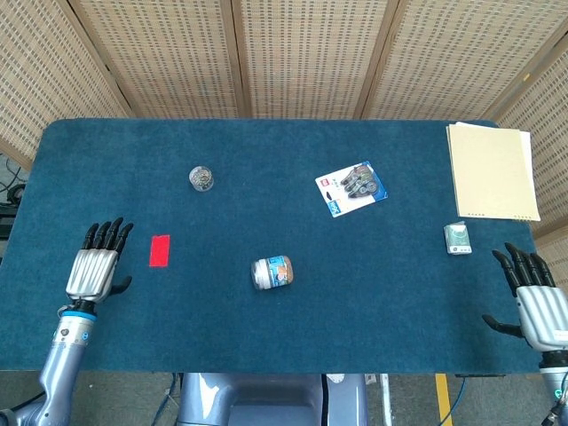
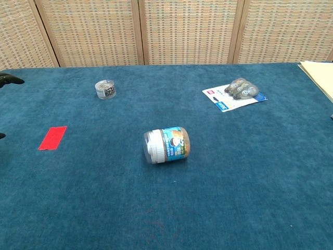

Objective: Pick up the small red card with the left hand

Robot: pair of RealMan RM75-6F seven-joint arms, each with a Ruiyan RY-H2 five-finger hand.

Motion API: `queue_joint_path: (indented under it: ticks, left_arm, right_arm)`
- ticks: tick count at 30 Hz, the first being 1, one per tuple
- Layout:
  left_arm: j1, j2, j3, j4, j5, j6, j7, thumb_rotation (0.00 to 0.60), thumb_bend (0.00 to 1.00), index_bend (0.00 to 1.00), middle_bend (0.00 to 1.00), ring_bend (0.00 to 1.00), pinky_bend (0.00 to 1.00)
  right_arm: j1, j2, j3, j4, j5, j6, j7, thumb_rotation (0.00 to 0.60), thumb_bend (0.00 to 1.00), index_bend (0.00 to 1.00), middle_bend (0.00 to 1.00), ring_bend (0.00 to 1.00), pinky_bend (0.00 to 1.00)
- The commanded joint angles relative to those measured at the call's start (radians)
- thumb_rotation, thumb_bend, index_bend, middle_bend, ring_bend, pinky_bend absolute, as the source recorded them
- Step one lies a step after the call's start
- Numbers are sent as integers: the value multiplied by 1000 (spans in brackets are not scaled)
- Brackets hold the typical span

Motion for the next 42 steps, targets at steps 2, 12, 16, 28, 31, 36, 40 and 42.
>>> queue_joint_path:
  ticks: [2,12,16,28,31,36,40,42]
  left_arm:
    - [-29,-24,-12,26,-45,-34,28,600,263,22,0,0,0]
    - [-84,-72,-22,72,-128,-80,89,600,263,22,0,0,0]
    - [-103,-92,-19,94,-155,-95,109,600,263,22,0,0,0]
    - [-147,-161,-9,196,-169,-125,98,600,264,22,0,0,0]
    - [-150,-179,-4,221,-165,-126,84,600,263,22,0,0,0]
    - [-158,-200,3,251,-165,-130,82,600,260,22,0,0,0]
    - [-163,-210,3,265,-171,-131,81,600,258,22,0,0,0]
    - [-166,-213,1,270,-175,-132,82,600,258,22,0,0,0]
  right_arm:
    - [0,2,1,2,1,-1,8,600,53,0,0,0,0]
    - [-1,6,2,7,3,-1,26,600,53,0,0,0,0]
    - [0,7,3,8,3,-2,31,600,53,0,0,0,0]
    - [-3,11,5,9,4,3,43,600,53,0,0,0,0]
    - [-3,12,5,10,2,3,48,600,53,0,0,0,0]
    - [-3,13,4,11,0,4,52,600,53,0,0,0,0]
    - [-3,12,4,12,1,2,55,600,53,0,0,0,0]
    - [-3,12,4,12,1,2,55,600,53,0,0,0,0]
